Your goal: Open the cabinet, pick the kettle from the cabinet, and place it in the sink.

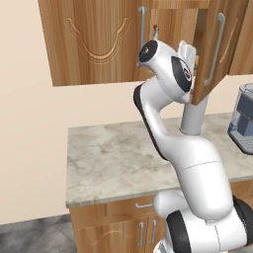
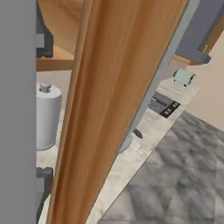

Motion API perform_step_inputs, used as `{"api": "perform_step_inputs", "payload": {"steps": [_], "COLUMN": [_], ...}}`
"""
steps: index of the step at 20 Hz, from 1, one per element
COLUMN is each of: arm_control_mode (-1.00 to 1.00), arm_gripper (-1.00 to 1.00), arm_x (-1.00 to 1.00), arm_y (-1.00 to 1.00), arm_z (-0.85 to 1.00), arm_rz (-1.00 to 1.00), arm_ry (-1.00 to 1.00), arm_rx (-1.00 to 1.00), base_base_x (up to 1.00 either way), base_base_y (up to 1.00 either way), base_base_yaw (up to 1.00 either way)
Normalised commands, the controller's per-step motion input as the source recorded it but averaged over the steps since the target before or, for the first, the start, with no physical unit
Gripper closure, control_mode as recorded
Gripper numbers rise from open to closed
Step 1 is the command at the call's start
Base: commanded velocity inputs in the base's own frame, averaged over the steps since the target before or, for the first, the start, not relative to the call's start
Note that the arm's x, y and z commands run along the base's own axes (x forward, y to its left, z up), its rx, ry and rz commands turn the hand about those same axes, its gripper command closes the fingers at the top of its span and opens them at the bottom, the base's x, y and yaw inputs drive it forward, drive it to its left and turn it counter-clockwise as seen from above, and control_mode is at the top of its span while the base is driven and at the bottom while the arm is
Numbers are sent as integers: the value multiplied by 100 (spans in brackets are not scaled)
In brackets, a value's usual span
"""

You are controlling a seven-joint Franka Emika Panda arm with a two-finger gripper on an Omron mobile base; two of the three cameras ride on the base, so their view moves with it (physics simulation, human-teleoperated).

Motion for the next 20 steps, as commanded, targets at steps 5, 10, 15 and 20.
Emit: {"api": "perform_step_inputs", "payload": {"steps": [5, 10, 15, 20], "arm_control_mode": [-100, -100, -100, -100], "arm_gripper": [-100, -100, -100, -100], "arm_x": [-33, -34, -34, -31], "arm_y": [-37, -38, -41, -44], "arm_z": [0, 0, 0, 0], "arm_rz": [-18, -18, -14, -10], "arm_ry": [-1, 0, 0, 0], "arm_rx": [0, 0, -2, -4], "base_base_x": [0, 0, 0, 0], "base_base_y": [0, 0, 0, 0], "base_base_yaw": [0, 0, 0, 0]}}
